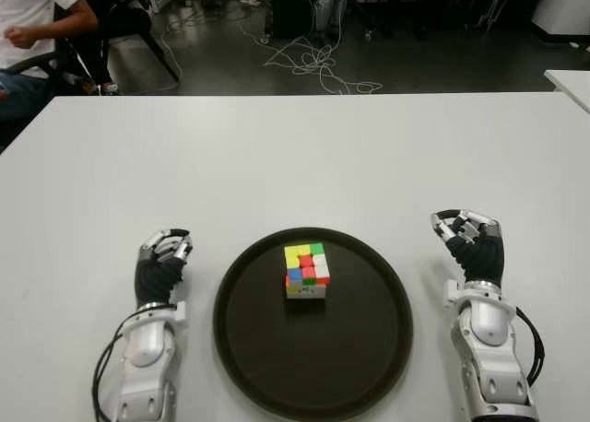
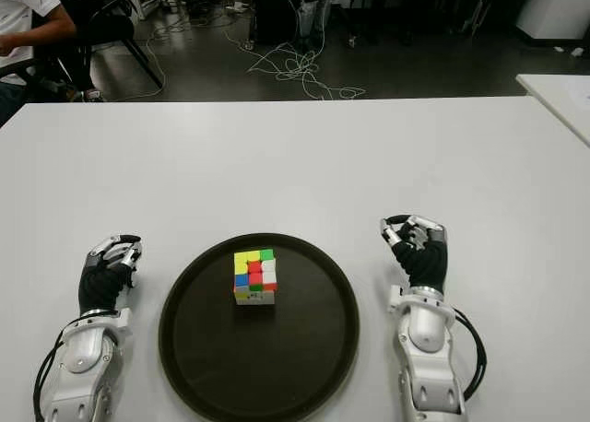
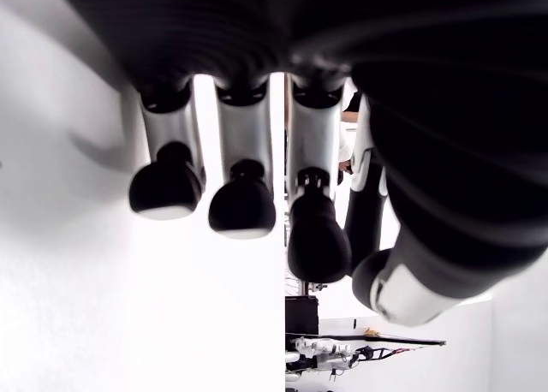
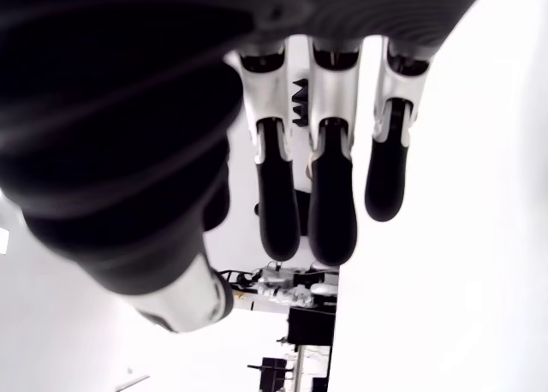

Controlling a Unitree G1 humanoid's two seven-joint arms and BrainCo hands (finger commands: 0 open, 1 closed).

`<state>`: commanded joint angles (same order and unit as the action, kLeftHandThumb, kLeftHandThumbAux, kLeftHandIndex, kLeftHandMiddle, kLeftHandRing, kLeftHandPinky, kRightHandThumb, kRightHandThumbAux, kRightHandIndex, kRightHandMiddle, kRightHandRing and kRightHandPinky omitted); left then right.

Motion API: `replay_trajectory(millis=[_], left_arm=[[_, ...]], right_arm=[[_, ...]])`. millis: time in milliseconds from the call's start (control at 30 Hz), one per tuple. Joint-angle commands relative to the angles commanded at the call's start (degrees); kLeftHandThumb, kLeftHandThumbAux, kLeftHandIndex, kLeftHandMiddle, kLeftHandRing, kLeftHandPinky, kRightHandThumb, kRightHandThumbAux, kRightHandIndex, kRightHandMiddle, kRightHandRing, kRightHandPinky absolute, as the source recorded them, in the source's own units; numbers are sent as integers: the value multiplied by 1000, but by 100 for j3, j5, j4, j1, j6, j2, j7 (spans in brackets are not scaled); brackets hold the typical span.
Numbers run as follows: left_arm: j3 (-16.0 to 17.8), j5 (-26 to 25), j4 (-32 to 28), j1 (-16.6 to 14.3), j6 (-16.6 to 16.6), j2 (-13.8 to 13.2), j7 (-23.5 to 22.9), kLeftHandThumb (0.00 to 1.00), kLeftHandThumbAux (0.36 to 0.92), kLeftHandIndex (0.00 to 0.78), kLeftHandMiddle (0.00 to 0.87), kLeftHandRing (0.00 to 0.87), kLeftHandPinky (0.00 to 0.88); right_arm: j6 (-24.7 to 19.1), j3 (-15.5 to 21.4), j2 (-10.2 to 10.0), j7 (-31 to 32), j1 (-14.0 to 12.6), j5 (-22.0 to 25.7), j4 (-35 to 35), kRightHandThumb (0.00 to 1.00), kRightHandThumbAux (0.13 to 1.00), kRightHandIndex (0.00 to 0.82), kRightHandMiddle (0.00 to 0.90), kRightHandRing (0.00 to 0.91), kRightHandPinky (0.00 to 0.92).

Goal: Pick up the Rubik's Cube and put it in the plate

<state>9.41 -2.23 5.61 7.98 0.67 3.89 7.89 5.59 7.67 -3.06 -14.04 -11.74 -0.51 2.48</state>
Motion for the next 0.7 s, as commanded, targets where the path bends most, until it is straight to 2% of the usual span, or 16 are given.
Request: replay_trajectory(millis=[367,700], left_arm=[[15,-1,-12,-14,-74,16,3,712,705,444,801,830,831],[-20,37,23,-12,-44,-13,-24,713,705,444,805,828,828]], right_arm=[[411,22,11,54,47,-21,290,343,865,799,859,865,866],[490,20,1,49,54,-20,338,337,860,805,858,864,865]])
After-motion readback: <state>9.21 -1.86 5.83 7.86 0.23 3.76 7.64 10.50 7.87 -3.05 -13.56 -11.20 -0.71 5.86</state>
